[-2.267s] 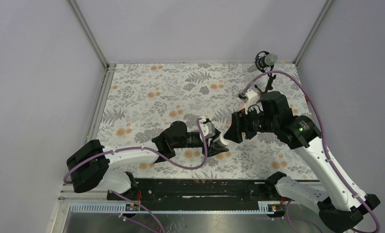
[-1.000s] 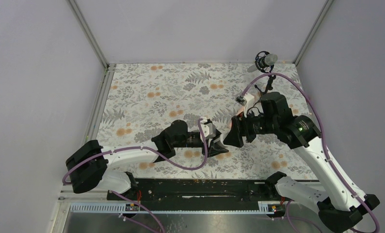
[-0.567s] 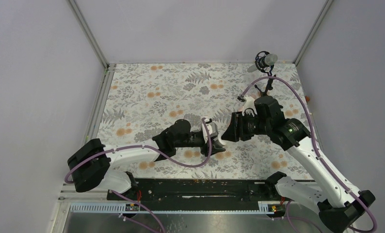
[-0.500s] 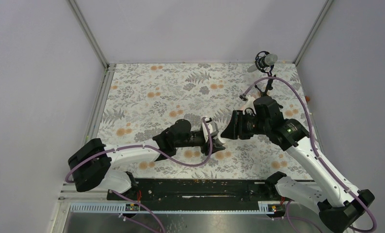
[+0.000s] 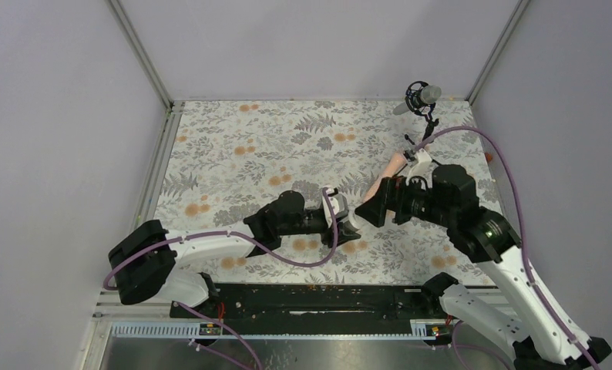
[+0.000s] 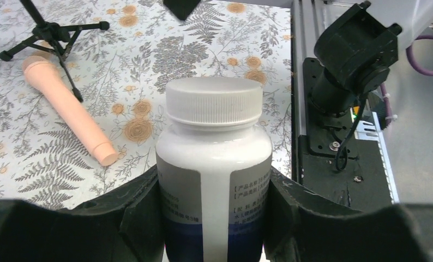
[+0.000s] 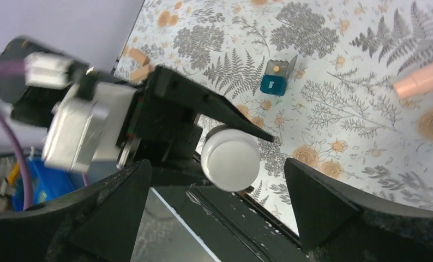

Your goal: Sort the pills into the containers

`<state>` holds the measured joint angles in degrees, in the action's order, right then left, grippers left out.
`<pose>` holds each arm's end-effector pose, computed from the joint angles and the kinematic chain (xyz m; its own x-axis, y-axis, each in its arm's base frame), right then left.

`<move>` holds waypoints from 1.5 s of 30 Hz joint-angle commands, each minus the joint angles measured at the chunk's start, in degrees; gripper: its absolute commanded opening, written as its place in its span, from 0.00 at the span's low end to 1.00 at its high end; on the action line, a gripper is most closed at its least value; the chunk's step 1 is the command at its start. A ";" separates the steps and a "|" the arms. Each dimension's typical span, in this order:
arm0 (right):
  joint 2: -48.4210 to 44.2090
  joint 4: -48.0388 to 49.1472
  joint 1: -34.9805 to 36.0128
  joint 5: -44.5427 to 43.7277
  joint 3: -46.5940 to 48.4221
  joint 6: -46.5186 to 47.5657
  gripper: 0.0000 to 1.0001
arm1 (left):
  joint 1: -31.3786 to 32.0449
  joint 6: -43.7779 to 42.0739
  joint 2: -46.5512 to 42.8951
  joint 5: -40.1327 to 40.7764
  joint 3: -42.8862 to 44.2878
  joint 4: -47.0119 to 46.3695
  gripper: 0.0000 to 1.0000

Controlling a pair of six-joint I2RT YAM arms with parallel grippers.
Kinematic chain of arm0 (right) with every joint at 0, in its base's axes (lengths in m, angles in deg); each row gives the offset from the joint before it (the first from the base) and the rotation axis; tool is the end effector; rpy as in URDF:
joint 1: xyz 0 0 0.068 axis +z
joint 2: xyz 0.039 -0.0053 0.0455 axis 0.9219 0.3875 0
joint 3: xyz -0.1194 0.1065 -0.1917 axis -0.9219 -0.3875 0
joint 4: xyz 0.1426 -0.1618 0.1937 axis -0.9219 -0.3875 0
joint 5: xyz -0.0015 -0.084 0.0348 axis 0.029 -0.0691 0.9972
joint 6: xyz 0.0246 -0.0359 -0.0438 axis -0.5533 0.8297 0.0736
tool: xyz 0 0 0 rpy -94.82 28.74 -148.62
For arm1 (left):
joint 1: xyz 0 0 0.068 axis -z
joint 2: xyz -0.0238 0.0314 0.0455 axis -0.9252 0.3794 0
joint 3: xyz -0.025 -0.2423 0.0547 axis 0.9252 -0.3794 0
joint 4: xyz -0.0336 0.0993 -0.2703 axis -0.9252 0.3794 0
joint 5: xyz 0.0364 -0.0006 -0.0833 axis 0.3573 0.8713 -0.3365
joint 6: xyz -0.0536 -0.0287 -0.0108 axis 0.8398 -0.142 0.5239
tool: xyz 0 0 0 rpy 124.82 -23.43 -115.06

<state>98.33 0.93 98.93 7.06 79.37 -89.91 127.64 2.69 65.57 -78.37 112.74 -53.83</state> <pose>0.1771 0.1263 0.3560 -0.6332 0.1323 -0.7626 -0.5048 0.6762 0.5366 0.1556 -0.3039 0.2055 -0.0432 0.1349 -0.9899 0.9903 0.1366 -0.0246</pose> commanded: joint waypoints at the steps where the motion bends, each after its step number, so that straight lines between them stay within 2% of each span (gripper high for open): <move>1: -1.72 -6.17 -0.14 6.08 4.30 15.62 0.99 | 0.13 0.31 -2.57 -6.36 1.56 -3.43 0.00; 7: -0.74 -13.70 -0.17 11.21 5.18 27.42 0.89 | -0.04 0.31 -4.13 -14.77 2.65 -0.73 0.00; 11: -0.81 -13.08 -0.17 12.43 4.48 27.57 0.87 | -0.06 0.10 -3.60 -18.33 3.96 1.00 0.00; 15: 0.46 -12.33 -0.17 11.07 4.55 26.88 0.77 | -0.16 -0.42 -3.20 -19.54 5.08 2.19 0.00; 17: 1.01 -12.15 -0.22 10.99 4.54 26.50 0.75 | -0.16 -0.73 -2.98 -19.74 5.41 2.66 0.00; 19: 1.43 -11.80 -0.17 11.31 4.47 25.91 0.75 | -0.18 -0.73 -2.69 -19.31 5.50 2.45 0.00; 25: 0.62 -8.39 -0.22 15.12 3.39 23.55 0.86 | -0.18 -1.02 -1.77 -18.52 5.99 2.64 0.00; 29: 1.26 -7.08 -0.17 16.18 2.72 22.21 0.87 | -0.18 -1.03 -1.53 -18.56 6.30 2.69 0.00; 32: 2.15 -7.58 -0.15 12.63 2.30 21.92 0.85 | -0.18 -0.99 -1.86 -18.64 6.19 2.56 0.00; 37: 3.85 -6.38 -0.17 0.31 2.12 16.71 0.76 | -0.13 -0.57 -2.85 -19.67 4.82 0.69 0.00; 45: 8.81 -0.36 -0.17 -11.02 2.17 6.23 0.80 | -0.17 0.74 -3.46 -19.73 3.92 -1.14 0.00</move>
<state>103.88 -3.05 98.99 6.78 81.47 -78.26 126.99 3.06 63.93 -95.09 116.30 -48.15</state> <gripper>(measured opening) 0.793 0.526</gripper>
